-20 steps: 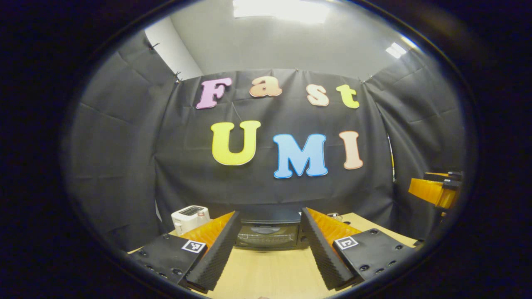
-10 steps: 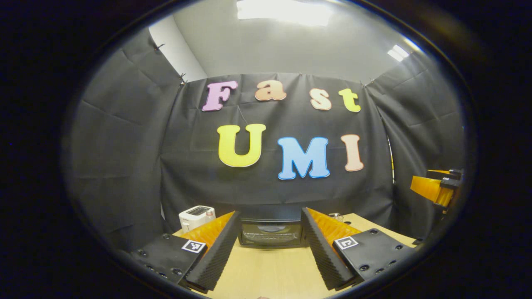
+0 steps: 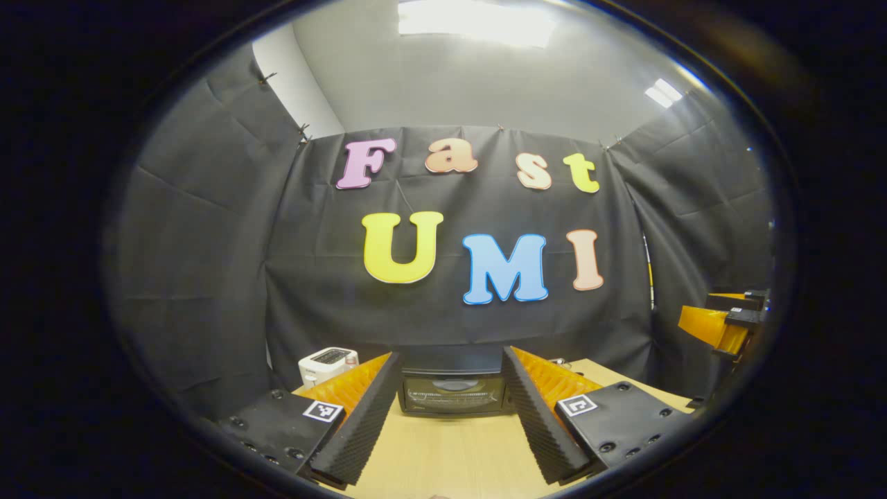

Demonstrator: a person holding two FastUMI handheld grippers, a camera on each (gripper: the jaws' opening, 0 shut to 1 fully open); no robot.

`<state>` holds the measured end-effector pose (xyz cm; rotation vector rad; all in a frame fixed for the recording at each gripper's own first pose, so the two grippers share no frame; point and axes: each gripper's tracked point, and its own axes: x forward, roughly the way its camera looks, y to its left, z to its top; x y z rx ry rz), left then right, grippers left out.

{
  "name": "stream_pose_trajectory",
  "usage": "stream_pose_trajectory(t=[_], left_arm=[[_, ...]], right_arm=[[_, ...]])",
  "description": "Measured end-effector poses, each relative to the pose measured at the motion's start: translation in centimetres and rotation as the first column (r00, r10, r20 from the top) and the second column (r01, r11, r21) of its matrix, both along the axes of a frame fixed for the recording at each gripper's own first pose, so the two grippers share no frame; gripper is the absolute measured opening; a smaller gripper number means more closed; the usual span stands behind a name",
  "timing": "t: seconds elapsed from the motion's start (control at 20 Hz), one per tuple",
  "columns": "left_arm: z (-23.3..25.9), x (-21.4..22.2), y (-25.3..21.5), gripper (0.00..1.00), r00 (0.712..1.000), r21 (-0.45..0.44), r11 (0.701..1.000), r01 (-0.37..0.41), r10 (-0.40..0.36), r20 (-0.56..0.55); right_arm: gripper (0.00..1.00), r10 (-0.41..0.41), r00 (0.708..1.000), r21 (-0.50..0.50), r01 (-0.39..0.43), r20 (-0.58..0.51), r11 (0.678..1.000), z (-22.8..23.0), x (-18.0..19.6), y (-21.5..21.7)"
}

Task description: Open the electric oven with the left hand, put the food in, and close the electric oven.

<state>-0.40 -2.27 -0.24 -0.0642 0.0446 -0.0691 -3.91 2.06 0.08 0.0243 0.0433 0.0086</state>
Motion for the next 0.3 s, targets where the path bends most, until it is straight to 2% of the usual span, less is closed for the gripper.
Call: stream_pose_trajectory(t=[0.25,0.3], left_arm=[[0.00,-0.24,0.67,1.00,1.000,0.000,1.000,-0.001,0.001,0.000],[-0.01,-0.27,0.89,0.90,1.000,0.005,1.000,-0.004,0.004,0.002]], right_arm=[[0.98,0.005,1.000,0.000,-0.005,0.007,1.000,0.22,-0.04,0.75],[0.98,0.004,1.000,-0.002,-0.004,0.007,1.000,0.25,0.00,0.79]])
